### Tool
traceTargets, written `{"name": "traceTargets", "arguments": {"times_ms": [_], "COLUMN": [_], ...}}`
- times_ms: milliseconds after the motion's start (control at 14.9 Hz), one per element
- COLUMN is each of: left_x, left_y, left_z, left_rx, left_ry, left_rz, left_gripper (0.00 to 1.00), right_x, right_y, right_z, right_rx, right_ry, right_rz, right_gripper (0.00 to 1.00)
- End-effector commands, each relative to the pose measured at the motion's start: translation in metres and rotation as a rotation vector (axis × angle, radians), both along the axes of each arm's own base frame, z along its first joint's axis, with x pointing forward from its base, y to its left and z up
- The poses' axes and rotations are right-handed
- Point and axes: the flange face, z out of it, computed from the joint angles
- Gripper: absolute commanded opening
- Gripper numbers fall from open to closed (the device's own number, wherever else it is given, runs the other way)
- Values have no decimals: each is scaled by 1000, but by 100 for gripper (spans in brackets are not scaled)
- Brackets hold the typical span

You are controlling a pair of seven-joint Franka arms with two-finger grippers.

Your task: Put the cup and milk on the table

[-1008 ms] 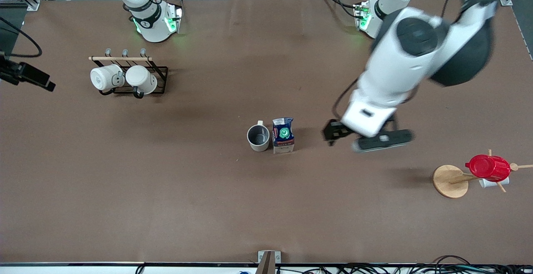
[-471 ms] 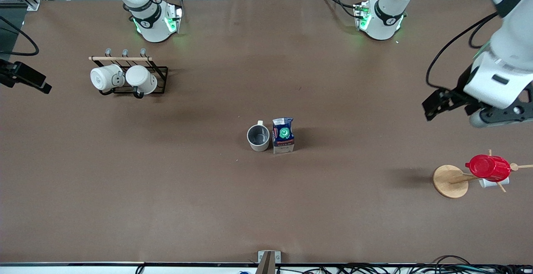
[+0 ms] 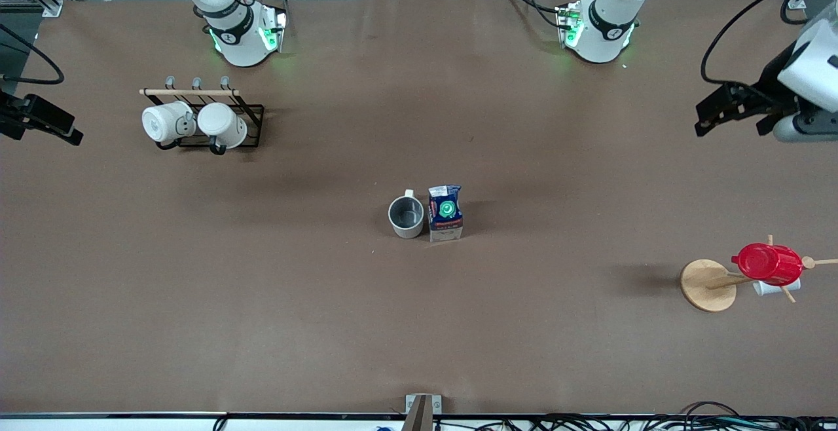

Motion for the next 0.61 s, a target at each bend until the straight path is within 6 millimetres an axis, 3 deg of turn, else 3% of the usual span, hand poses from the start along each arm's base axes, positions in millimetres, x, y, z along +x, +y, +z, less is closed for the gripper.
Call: {"name": "traceTargets", "arguments": {"times_ms": [0,134,538], "left_x": [-35,-33,-25], "left_y": [-8,-10,-8], "left_z": [1,2,12], "left_rx": [-1,6,2], "left_ry": [-8,-7,-28], "left_rz": [-33,-36,-27], "left_gripper": [100,100,100], "right_x": [-7,-8,-7], "right_y": [-3,-15,-15], "right_z": [1,0,1], "right_rx": [-1,10,14], "right_ry": [7,12,9], "right_rz": [13,-4,-4], "right_gripper": [100,100,100]}}
